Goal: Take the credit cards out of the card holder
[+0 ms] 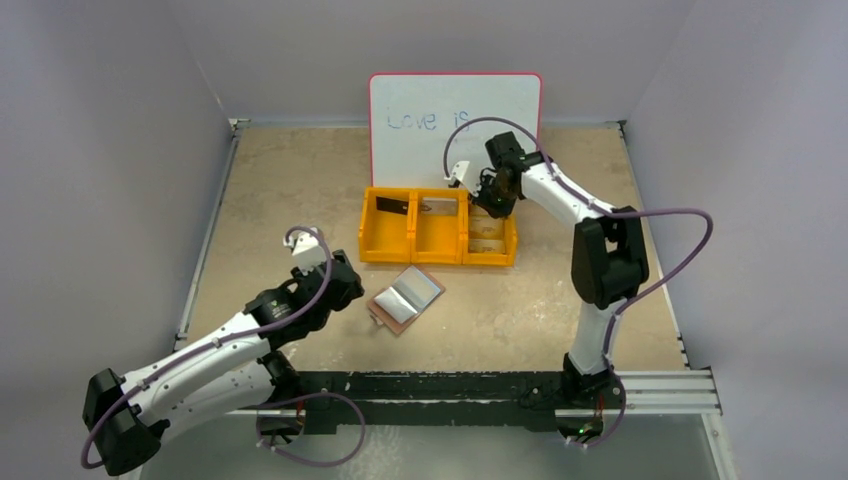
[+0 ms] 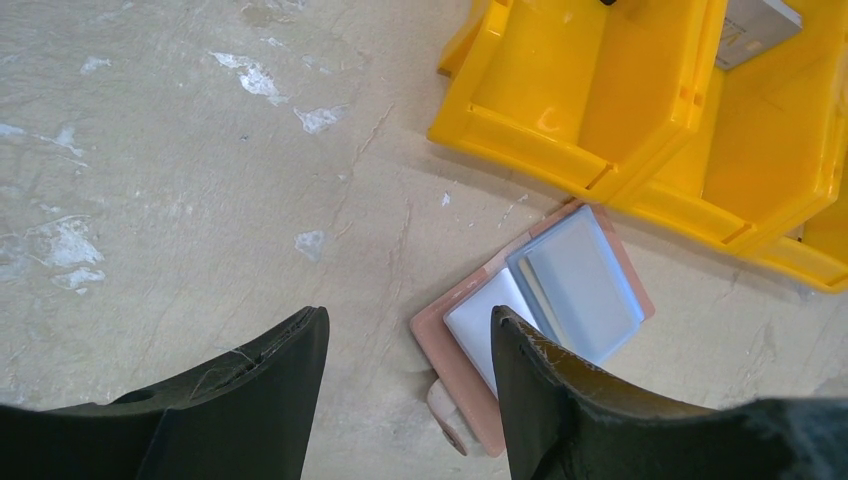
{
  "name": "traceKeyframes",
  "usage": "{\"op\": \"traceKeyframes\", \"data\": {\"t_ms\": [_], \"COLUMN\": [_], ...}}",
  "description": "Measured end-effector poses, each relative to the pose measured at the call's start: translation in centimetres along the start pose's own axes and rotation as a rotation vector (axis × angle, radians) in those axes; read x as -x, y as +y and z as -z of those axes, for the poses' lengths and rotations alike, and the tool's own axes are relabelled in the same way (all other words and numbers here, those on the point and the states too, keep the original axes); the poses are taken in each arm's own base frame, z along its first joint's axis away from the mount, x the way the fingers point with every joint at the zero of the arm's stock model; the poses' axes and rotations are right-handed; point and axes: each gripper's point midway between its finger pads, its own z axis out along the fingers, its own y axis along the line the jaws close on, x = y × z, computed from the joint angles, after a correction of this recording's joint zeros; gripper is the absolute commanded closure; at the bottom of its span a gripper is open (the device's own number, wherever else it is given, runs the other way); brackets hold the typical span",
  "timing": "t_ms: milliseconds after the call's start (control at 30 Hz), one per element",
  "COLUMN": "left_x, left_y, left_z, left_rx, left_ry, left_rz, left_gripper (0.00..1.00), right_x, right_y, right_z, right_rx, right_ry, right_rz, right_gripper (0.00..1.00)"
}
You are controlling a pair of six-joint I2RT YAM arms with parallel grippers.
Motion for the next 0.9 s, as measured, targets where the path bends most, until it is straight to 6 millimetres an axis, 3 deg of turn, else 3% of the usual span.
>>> {"op": "traceKeyframes", "data": {"t_ms": [233, 367, 400, 467, 567, 633, 700, 800, 833, 867, 900], "left_x": [0.0, -0.2, -0.3, -0.5, -0.9, -1.4, -1.9, -3.2, -3.7, -4.2, -4.8], "left_y": [0.0, 0.1, 0.1, -0.1, -0.6, -0.9, -1.4, -2.0, -2.1, -2.1, -2.1], "left_z": [0.0, -0.2, -0.3, -0.4, -0.8, -1.1, -1.5, -2.3, -2.5, -2.7, -2.9], "left_rx": [0.003, 0.011, 0.012, 0.011, 0.006, 0.002, -0.007, -0.030, -0.033, -0.036, -0.041], "left_ry": [0.000, 0.005, 0.007, 0.014, 0.030, 0.047, 0.065, 0.100, 0.113, 0.127, 0.143], "left_rz": [-0.001, -0.007, -0.008, -0.007, -0.004, -0.002, 0.008, 0.020, 0.020, 0.023, 0.028], "left_gripper": [0.40, 0.39, 0.39, 0.38, 0.38, 0.38, 0.38, 0.39, 0.39, 0.39, 0.40], "right_x": [1.9, 4.2, 5.0, 6.7, 8.8, 9.8, 10.0, 9.5, 8.9, 9.7, 9.9], "right_y": [-3.1, -4.0, -3.7, -2.5, 0.7, 3.2, 7.1, 15.1, 16.6, 19.9, 21.5], "right_z": [2.7, 6.9, 8.3, 11.1, 13.5, 13.2, 10.4, 5.0, 3.5, 2.9, 2.4], "right_rx": [-0.200, -0.335, -0.354, -0.352, -0.231, -0.101, 0.041, 0.202, 0.218, 0.275, 0.293], "right_ry": [-0.095, -0.277, -0.352, -0.528, -0.755, -0.840, -0.854, -0.706, -0.653, -0.618, -0.594], "right_rz": [-0.030, -0.174, -0.231, -0.348, -0.522, -0.610, -0.708, -0.772, -0.802, -0.758, -0.745], "right_gripper": [0.90, 0.77, 0.71, 0.70, 0.68, 0.61, 0.59, 0.62, 0.62, 0.62, 0.62]}}
